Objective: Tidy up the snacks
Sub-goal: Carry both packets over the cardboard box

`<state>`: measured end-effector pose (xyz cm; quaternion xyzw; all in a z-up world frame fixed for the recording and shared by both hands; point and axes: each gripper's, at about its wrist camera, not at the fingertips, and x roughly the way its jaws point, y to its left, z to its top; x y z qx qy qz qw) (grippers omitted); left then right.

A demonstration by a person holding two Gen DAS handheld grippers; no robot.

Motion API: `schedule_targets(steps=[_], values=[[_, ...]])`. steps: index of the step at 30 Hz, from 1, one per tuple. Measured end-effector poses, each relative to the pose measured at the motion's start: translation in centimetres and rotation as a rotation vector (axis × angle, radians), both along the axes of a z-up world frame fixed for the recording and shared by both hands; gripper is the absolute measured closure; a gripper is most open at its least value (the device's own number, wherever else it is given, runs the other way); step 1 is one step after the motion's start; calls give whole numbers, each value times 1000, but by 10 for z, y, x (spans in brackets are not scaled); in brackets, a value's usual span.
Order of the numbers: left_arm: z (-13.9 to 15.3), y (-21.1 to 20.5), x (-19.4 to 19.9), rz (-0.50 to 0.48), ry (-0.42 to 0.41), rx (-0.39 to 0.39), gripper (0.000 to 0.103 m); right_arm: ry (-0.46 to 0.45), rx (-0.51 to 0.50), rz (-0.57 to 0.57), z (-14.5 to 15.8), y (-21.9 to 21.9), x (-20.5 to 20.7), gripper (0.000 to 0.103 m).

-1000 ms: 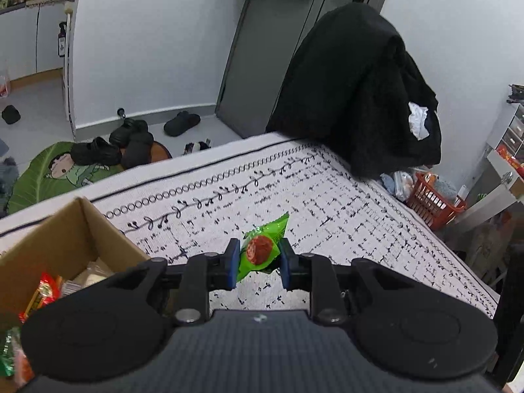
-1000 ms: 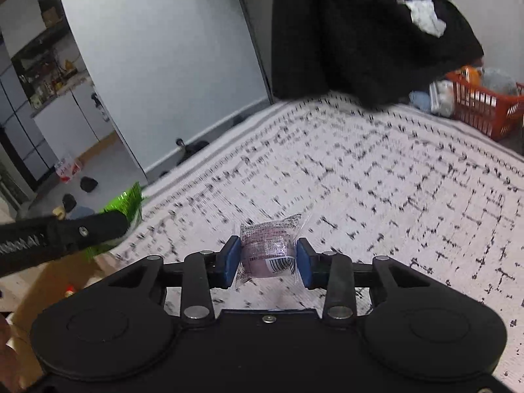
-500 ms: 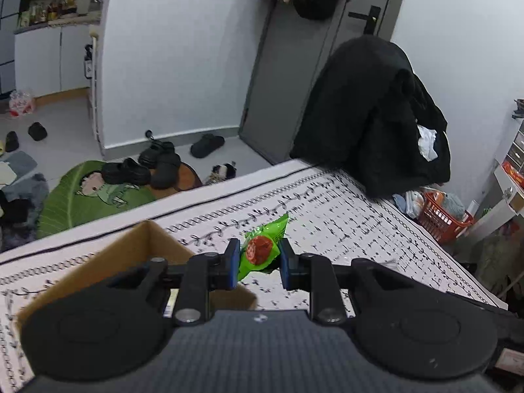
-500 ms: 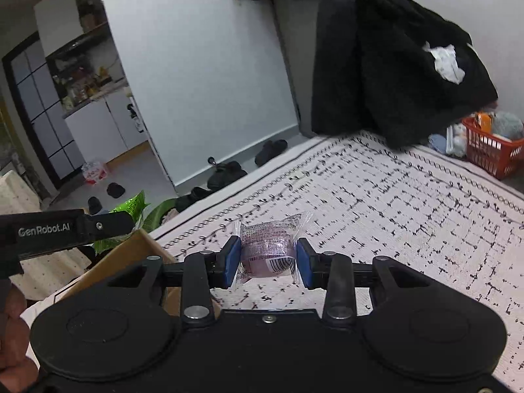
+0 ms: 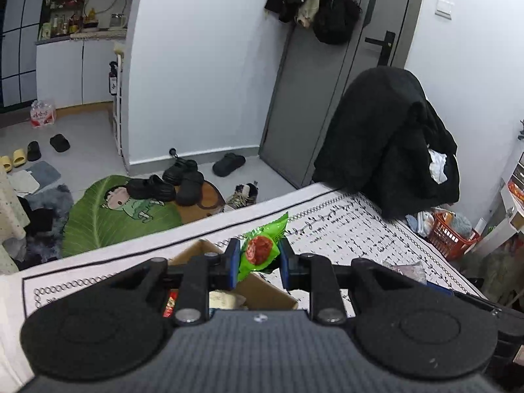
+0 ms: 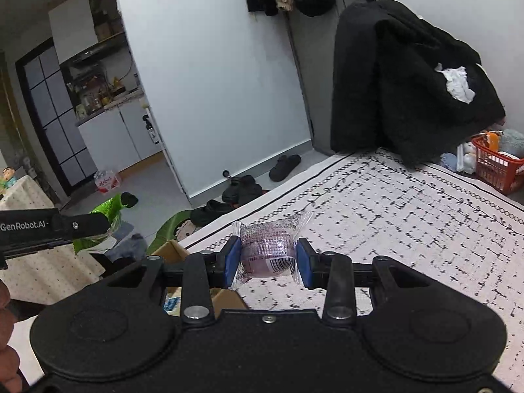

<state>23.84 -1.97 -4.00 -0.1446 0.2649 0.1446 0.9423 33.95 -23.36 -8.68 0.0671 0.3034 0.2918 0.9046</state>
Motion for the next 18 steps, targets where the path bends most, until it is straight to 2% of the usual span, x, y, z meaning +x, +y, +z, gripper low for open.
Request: schedule_targets(steps=[8, 18], values=[[9, 20, -16, 32, -9, 0, 80, -5, -16, 67, 4, 31, -12, 66], [1, 42, -23, 64, 11, -27, 80, 2, -29, 129, 0, 65, -19, 66]])
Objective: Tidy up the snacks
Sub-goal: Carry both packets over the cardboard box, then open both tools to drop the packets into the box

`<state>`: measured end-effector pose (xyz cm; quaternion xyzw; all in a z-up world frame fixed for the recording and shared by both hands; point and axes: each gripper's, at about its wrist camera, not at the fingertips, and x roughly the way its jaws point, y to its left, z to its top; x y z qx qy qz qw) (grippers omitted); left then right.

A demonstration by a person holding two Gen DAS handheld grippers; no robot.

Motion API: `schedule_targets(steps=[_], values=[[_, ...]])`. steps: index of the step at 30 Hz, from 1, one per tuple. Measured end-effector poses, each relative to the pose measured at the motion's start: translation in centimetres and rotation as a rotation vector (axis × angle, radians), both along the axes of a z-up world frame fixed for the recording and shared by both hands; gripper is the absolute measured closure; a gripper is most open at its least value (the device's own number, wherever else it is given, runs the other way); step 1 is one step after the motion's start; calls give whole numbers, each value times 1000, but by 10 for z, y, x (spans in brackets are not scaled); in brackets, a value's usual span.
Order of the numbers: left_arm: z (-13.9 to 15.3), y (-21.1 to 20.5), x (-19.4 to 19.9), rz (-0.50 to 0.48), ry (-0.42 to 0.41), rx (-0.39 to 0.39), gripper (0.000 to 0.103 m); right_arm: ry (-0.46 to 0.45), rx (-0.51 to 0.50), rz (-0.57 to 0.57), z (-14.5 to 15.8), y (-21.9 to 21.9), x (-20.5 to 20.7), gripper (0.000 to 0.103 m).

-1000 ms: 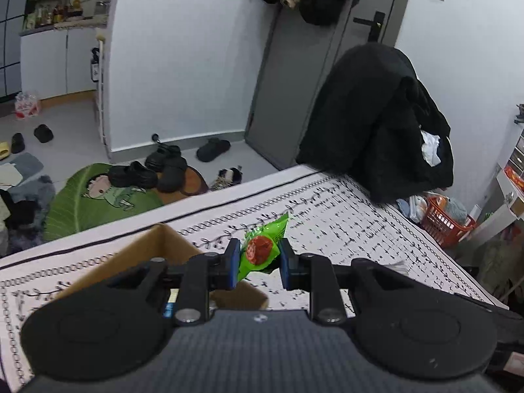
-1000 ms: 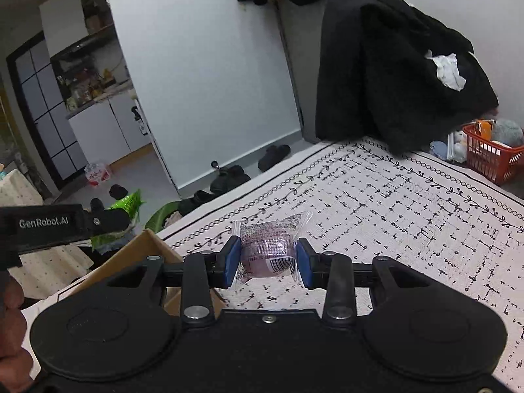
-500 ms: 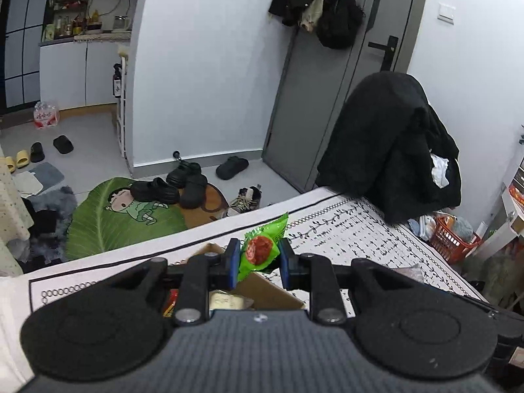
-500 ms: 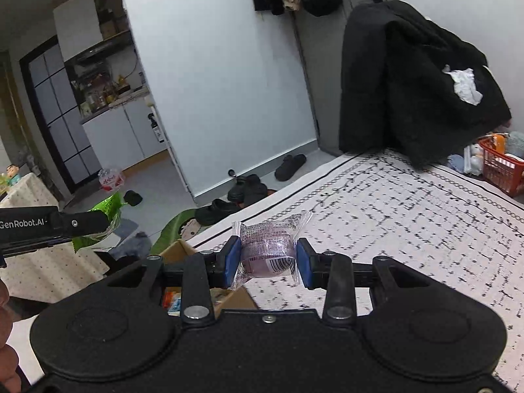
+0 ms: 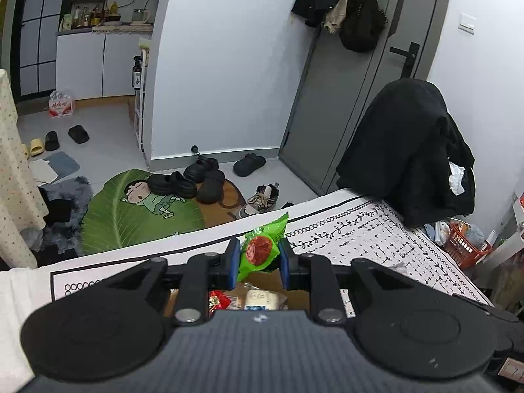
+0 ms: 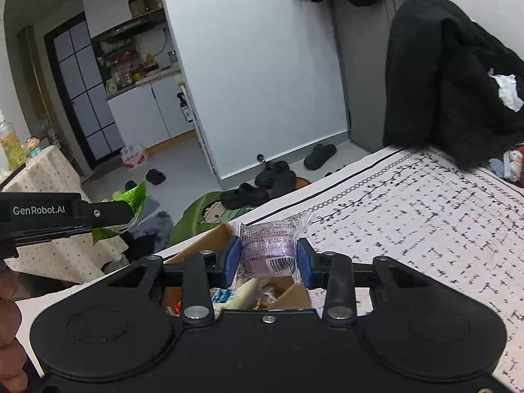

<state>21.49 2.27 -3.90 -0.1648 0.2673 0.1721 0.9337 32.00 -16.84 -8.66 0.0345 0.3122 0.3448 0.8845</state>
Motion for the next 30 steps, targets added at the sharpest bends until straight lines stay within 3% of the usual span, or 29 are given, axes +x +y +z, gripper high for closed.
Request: schedule_targets(steps=[9, 16, 30], values=[[-10, 19, 0, 26, 9, -29, 80, 28, -19, 17, -11, 20, 3, 65], [-26, 34, 7, 28, 30, -64, 80, 27, -43, 23, -16, 30, 1, 50], [-59, 46, 48, -13, 80, -116, 80, 85, -76, -57, -34, 22, 24, 50]])
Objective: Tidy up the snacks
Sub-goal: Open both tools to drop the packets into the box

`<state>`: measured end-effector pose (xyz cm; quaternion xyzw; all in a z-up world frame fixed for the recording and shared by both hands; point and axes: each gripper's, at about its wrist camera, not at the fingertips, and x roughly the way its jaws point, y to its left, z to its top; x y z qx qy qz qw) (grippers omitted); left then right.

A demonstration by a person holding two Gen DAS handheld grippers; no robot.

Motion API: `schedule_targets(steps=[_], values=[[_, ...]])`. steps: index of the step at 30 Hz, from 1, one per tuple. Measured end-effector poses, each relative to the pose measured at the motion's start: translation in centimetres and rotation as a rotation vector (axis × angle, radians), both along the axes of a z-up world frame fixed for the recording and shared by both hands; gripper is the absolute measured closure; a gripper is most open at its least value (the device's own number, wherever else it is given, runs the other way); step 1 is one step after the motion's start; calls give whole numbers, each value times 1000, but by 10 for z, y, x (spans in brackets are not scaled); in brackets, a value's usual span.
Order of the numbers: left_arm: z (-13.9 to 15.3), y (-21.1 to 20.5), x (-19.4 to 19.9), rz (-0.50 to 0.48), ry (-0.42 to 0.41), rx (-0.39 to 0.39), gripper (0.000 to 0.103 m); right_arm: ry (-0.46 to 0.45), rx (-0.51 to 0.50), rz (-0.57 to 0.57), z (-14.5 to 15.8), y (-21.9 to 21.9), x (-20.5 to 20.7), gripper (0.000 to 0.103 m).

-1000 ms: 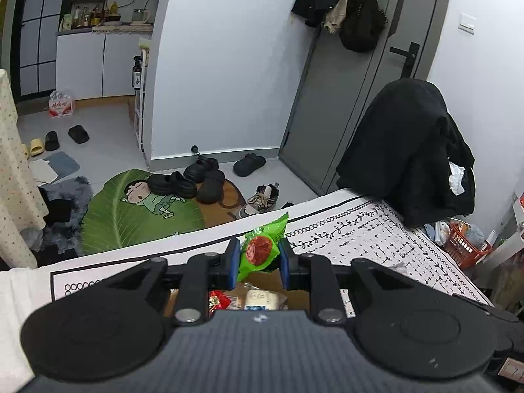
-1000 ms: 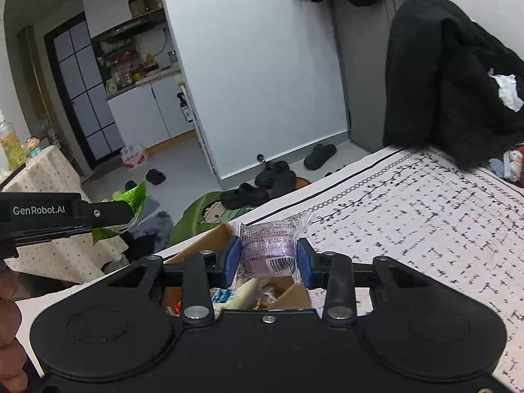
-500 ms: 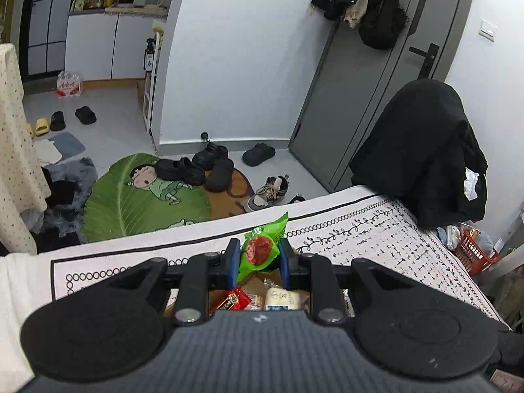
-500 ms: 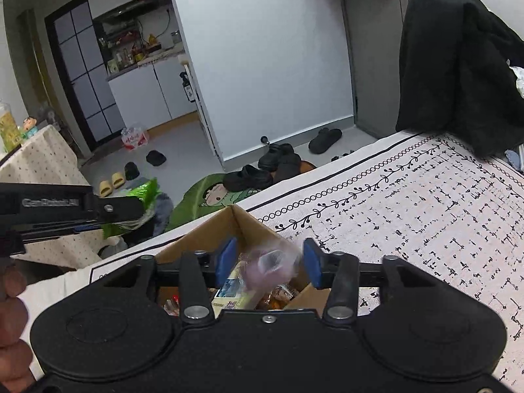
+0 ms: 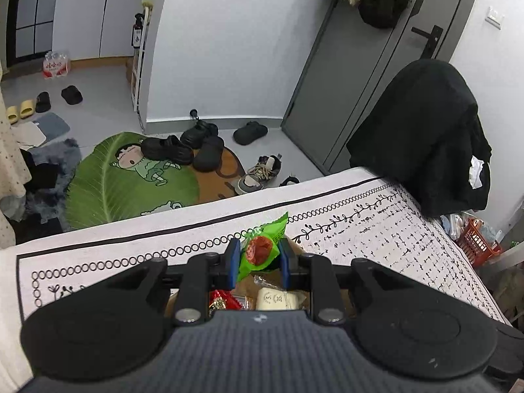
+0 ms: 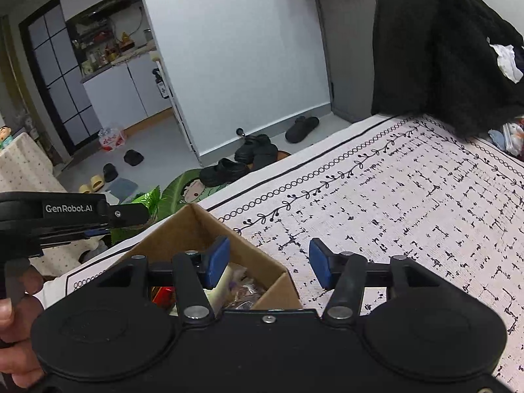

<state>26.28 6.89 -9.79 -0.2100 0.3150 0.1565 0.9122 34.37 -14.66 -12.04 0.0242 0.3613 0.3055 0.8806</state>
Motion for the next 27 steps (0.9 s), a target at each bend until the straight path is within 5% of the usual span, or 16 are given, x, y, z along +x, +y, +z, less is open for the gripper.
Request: schedule_targets(steps=[19, 27], values=[[-30, 6, 13, -14, 105, -21, 72, 11, -75, 9, -9, 6, -1, 50], [-23, -3, 8, -44, 138, -12, 52, 28, -98, -49, -2, -9, -8, 46]])
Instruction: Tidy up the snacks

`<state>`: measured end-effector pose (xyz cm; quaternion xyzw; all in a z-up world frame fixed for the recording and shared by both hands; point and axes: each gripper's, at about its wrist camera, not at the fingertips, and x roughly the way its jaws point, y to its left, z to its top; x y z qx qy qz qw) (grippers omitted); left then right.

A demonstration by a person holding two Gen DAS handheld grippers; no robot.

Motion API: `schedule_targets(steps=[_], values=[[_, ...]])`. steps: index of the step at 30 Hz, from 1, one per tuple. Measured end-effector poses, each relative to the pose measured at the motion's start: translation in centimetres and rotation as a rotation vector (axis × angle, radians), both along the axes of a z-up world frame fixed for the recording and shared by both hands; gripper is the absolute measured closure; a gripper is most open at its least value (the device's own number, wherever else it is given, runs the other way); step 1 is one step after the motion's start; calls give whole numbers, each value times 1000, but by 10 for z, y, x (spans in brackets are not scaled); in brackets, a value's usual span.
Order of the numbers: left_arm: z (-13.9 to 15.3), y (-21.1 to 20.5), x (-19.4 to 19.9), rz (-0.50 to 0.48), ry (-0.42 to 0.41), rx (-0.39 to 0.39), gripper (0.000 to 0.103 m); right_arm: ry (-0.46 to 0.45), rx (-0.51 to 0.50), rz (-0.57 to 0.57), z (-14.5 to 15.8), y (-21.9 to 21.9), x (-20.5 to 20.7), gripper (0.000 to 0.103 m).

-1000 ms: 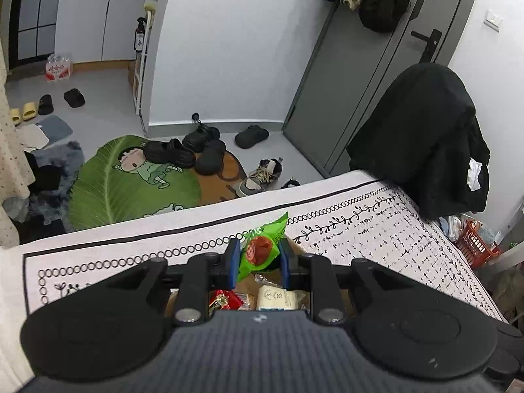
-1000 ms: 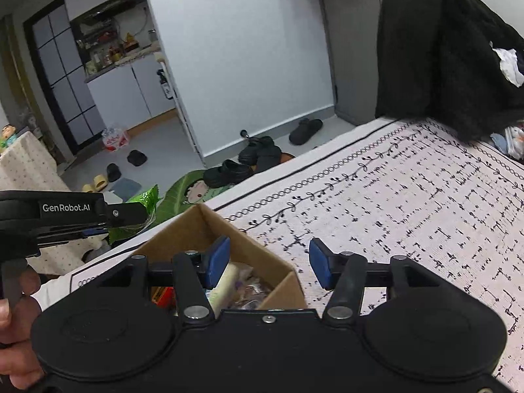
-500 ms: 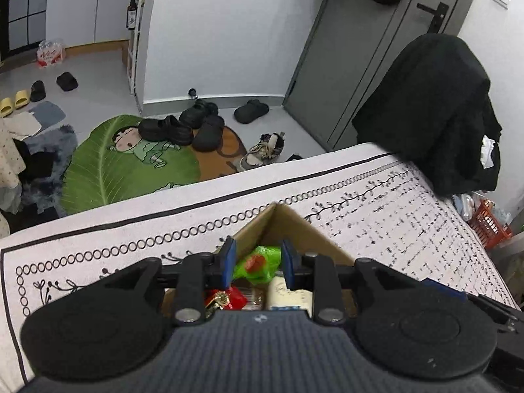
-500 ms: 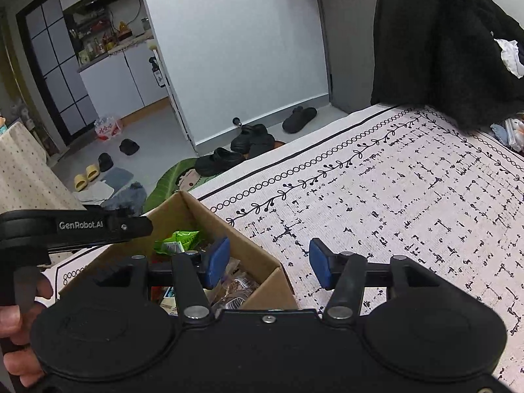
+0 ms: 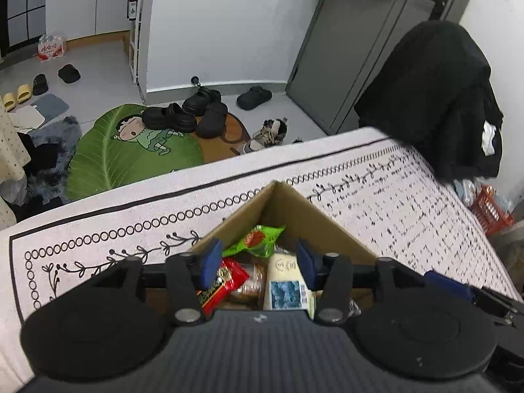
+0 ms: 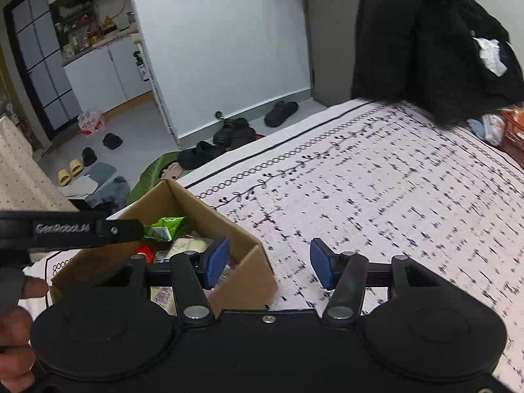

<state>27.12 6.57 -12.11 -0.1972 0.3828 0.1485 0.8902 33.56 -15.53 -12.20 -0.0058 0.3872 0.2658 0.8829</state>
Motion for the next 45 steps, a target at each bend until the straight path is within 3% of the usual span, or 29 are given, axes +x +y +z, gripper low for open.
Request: schedule_targets(steps=[5, 9, 13, 22, 28, 45], values=[[8, -10, -7, -38, 24, -6, 40, -19, -32, -22, 14, -6, -13, 24], [14, -17, -17, -62, 36, 7, 28, -18, -17, -33, 26, -10, -28, 22], [20, -18, -27, -68, 62, 6, 24, -11, -6, -73, 35, -19, -40, 11], [47, -23, -57, -92, 71, 35, 9, 26, 51, -165, 62, -46, -70, 1], [71, -28, -84, -112, 60, 34, 0, 33, 79, -230, 84, -62, -97, 0], [125, -39, -159, -186, -32, 59, 0, -23, 87, -287, 130, -81, -175, 0]])
